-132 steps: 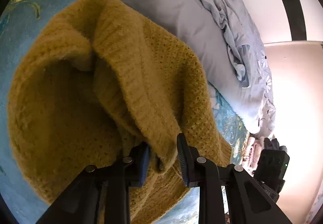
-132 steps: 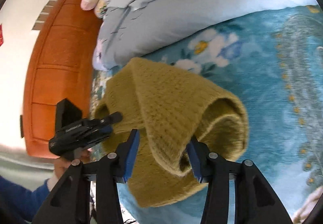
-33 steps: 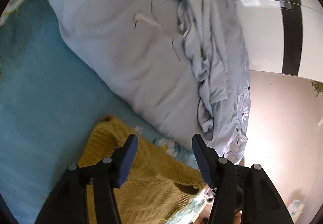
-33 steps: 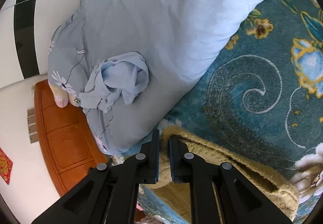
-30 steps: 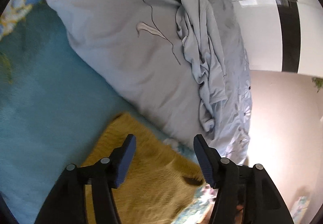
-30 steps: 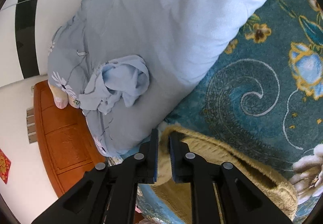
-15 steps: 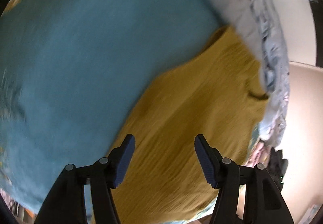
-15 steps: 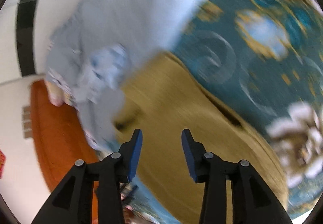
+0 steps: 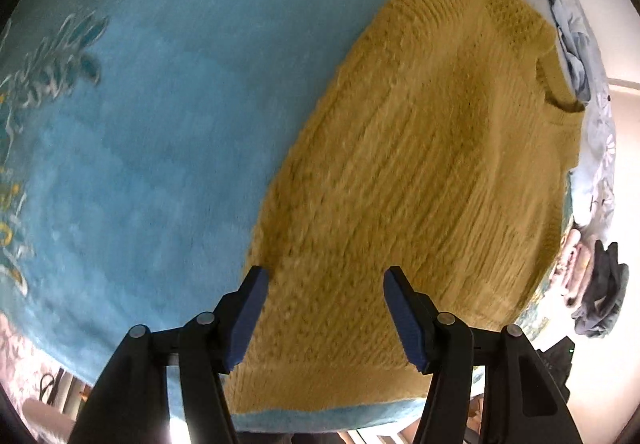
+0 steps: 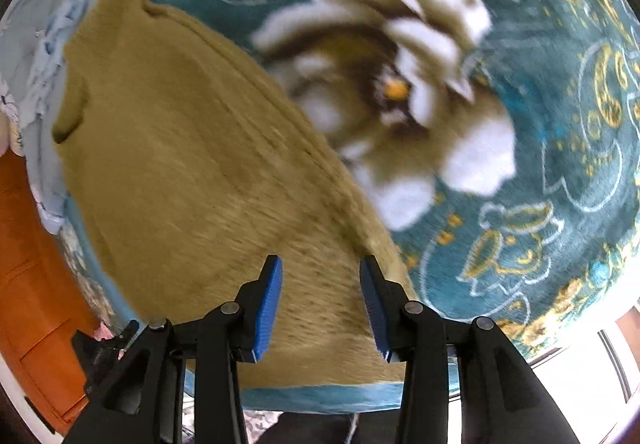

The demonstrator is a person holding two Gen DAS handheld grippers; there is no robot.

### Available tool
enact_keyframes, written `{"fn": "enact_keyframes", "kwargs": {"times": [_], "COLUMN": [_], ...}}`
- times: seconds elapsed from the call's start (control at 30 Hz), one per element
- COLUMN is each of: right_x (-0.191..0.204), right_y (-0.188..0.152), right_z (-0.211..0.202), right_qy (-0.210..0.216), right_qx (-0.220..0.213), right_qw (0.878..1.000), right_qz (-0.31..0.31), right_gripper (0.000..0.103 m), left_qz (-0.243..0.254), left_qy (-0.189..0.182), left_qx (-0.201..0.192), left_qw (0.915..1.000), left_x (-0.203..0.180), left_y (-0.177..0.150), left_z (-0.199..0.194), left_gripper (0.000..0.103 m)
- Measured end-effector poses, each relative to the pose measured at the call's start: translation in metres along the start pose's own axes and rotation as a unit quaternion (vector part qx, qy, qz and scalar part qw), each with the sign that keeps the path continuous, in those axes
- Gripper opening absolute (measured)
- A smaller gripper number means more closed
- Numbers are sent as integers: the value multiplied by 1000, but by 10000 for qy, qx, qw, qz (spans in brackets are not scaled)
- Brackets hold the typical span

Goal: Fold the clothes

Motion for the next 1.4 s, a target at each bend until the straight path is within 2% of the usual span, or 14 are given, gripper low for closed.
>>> {"fn": "enact_keyframes", "kwargs": {"times": [0.07,0.2,0.3,0.43,0.57,0.7,0.77,0.83,0.9,0.97,1.13,1.2,1.27,1.4], "right_x": [-3,-3,1,29,80,146,178,209,223,248,281,288,294,303], "right_y": [-3,-4,2,21,54,92,103,120,131,139,147,148,153,166], "right_z": [4,4,-5,-32,-60,-77,-77,-81,-78,-69,-42,-27,-14,6], "right_qy": [159,-105,-86,42,71,-131,-493,-853,-1214,-1504,-2199,-2368,-2559,-2800], "right_qx": [61,-34,-170,-478,-708,-878,-1060,-1311,-1546,-1649,-1367,-1203,-1061,-776], "right_qw": [9998,9999,9998,9974,9897,9716,9536,9308,9014,8718,8087,7879,7652,7397], "right_qz": [87,-108,-113,-544,-1242,-2191,-2775,-3305,-3858,-4361,-5282,-5556,-5811,-6070], "right_gripper": [41,33,32,32,32,34,51,54,57,65,66,66,66,66], "left_qz": [10,152,511,1051,1872,2738,3121,3465,3796,4121,4930,5184,5473,5717], "left_qy": [36,107,157,318,669,1075,1206,1244,1257,1349,1544,1547,1571,1518], "left_qx": [-93,-336,-589,-772,-942,-1098,-1189,-1225,-1236,-1157,-769,-636,-499,-216], "left_qw": [9999,9993,9968,9909,9755,9494,9348,9217,9082,8937,8528,8386,8205,8060], "left_x": [-2,-12,-30,-50,-94,-137,-155,-170,-184,-192,-199,-200,-201,-200], "left_y": [-3,1,20,58,112,168,192,208,222,233,251,254,256,259], "left_z": [-9,-33,-54,-68,-72,-69,-67,-62,-55,-44,-18,-12,-6,5], "left_gripper": [63,63,65,65,65,67,68,68,68,69,69,69,69,67]}}
Point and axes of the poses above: each gripper's, at about its wrist camera, not at the fingertips, and z roughly the way its jaws point, x to its left, y to its top, the point moved 8 cm from there along z, roughly the way its jaws point, and after that the axes turned 5 degrees about z, right-handed, at the moved point
